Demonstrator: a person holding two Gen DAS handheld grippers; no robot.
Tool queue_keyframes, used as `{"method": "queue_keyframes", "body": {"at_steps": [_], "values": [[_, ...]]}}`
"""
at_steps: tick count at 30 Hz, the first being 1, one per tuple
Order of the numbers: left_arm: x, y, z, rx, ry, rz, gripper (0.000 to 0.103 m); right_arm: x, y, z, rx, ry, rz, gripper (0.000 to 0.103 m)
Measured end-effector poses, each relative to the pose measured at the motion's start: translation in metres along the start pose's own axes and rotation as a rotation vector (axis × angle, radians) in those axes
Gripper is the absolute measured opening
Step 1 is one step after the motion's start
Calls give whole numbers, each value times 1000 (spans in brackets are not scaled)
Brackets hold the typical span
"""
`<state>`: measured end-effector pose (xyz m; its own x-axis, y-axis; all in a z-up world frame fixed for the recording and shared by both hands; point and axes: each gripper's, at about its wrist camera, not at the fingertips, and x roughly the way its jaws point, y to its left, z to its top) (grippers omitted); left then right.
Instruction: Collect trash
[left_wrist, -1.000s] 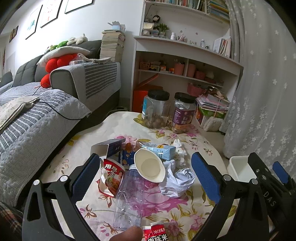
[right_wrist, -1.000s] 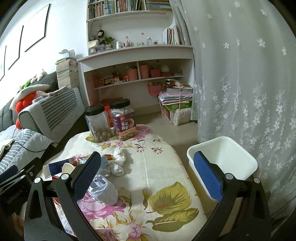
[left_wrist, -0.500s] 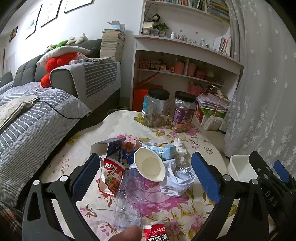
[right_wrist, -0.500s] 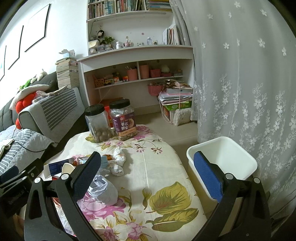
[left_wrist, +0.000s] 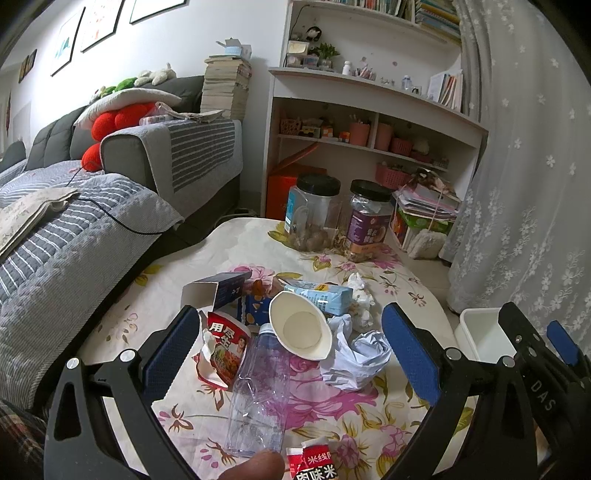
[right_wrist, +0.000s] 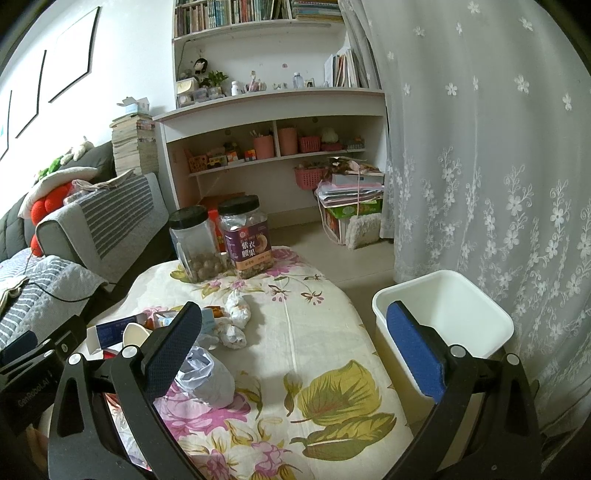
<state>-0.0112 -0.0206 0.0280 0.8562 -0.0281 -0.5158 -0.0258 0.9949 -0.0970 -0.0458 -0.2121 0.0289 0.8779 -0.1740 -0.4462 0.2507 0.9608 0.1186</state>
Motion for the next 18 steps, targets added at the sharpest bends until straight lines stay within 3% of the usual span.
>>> {"method": "queue_keyframes", "body": {"at_steps": [13,16,18], "values": [[5,1,-1,0,35,12,96,7,-1,-2,-13,44,-14,96],[10,3,-1,8,77,28,96,16,0,-3,-19,101,-16,96],[20,8,1,4,146,29,96,25,1,-5,-22,150,-11,96]]}}
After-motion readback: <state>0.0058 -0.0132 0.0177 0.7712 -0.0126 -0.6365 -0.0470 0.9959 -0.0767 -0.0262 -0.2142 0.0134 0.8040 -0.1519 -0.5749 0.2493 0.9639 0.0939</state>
